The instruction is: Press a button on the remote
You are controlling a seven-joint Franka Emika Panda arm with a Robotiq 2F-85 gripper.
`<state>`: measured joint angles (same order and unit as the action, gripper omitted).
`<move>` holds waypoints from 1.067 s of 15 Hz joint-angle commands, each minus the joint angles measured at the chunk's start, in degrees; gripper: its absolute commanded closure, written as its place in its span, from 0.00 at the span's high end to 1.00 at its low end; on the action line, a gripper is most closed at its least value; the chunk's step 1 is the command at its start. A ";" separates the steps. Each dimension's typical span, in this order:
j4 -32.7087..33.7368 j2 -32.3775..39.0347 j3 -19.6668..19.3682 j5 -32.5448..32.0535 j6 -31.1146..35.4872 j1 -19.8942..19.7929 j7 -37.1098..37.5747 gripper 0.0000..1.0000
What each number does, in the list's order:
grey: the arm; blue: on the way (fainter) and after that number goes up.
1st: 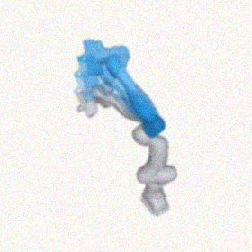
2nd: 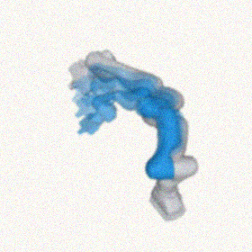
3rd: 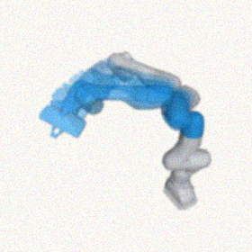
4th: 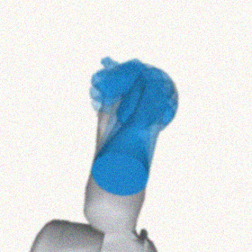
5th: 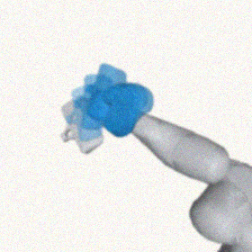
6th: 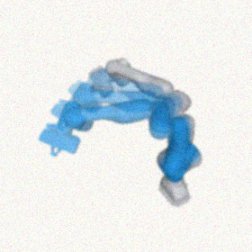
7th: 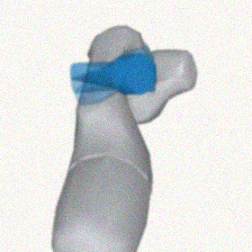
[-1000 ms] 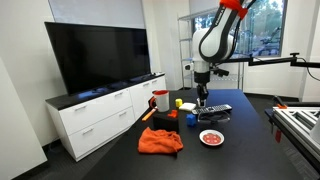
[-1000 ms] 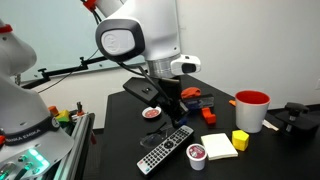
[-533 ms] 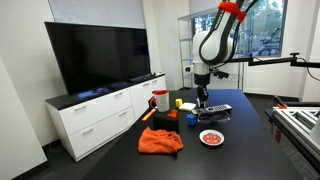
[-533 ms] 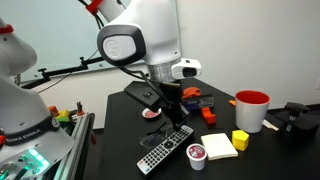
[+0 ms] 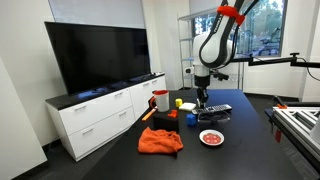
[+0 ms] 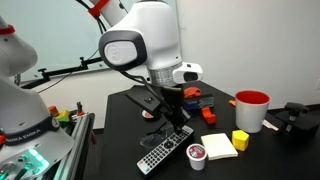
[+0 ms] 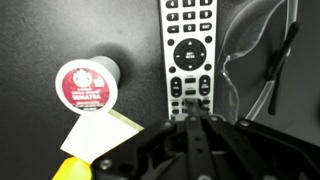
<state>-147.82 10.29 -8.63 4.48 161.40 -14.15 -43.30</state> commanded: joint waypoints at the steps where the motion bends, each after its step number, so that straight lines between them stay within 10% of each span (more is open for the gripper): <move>1: 0.69 0.33 1.31 -0.56 1.24 -1.85 -1.59 0.00; 16: 2.23 2.96 2.61 -0.58 1.57 -3.39 -0.95 0.00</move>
<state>-146.74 12.62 -7.09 4.41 162.28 -15.96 -43.30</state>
